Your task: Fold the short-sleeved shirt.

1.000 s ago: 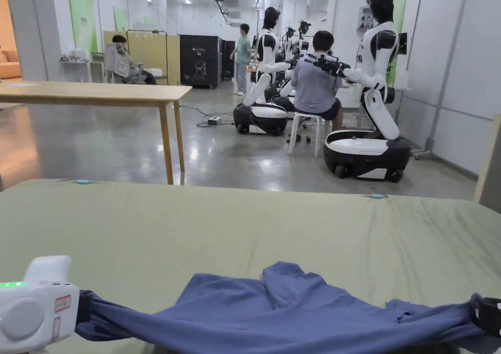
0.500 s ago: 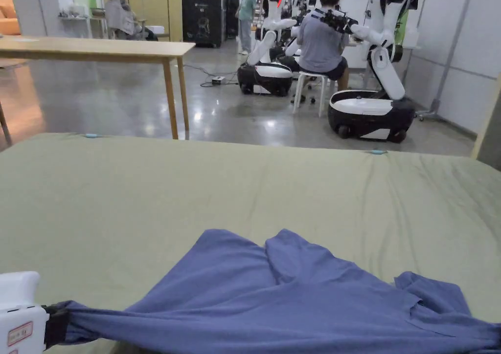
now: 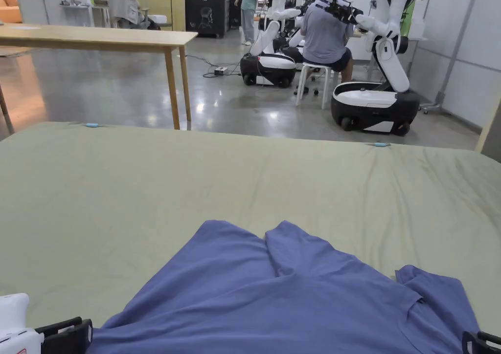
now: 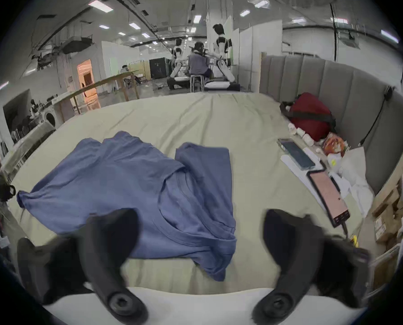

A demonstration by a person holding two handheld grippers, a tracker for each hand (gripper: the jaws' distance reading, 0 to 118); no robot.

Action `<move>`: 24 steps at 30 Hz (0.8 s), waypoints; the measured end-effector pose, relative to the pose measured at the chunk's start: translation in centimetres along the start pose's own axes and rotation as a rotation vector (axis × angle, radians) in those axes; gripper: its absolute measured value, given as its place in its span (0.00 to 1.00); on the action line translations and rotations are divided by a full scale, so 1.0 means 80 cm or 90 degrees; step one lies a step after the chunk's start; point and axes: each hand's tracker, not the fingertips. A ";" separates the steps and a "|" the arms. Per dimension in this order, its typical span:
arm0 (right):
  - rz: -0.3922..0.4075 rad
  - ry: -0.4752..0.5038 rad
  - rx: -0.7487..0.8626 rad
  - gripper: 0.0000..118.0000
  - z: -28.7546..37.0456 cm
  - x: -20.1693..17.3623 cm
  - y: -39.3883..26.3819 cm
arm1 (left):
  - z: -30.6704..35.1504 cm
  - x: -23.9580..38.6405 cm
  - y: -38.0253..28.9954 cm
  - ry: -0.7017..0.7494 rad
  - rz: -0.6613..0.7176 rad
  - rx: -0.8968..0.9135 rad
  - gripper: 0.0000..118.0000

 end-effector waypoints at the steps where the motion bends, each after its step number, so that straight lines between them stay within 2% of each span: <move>1: -0.003 -0.006 0.032 0.73 0.010 -0.011 -0.001 | 0.007 0.005 -0.002 0.004 -0.005 0.007 0.75; 2: 0.003 -0.021 0.056 0.26 0.019 -0.026 -0.002 | 0.018 0.013 -0.005 0.013 -0.006 0.033 0.43; 3: 0.009 -0.047 0.081 0.01 0.028 -0.042 -0.007 | 0.028 0.023 -0.010 0.030 -0.014 0.051 0.10; 4: 0.011 -0.033 0.105 0.01 0.036 -0.055 -0.010 | 0.036 0.031 -0.016 0.028 -0.016 0.067 0.00; 5: 0.010 -0.002 0.108 0.01 0.044 -0.068 -0.012 | 0.045 0.040 -0.024 0.028 -0.026 0.076 0.00; 6: 0.000 0.007 0.117 0.01 0.050 -0.083 -0.017 | 0.054 0.049 -0.029 0.034 -0.029 0.084 0.00; 12: 0.026 0.045 0.144 0.01 0.069 -0.151 -0.038 | 0.081 0.064 -0.054 0.033 0.002 0.113 0.00; 16: 0.041 0.080 0.142 0.01 0.069 -0.177 -0.048 | 0.078 0.045 -0.051 0.031 0.018 0.082 0.00; 20: 0.066 0.089 0.145 0.01 0.067 -0.199 -0.054 | 0.066 0.022 -0.044 0.047 0.021 0.045 0.00; 24: 0.060 0.113 0.131 0.01 0.059 -0.211 -0.056 | 0.043 -0.003 -0.030 0.061 0.023 -0.002 0.00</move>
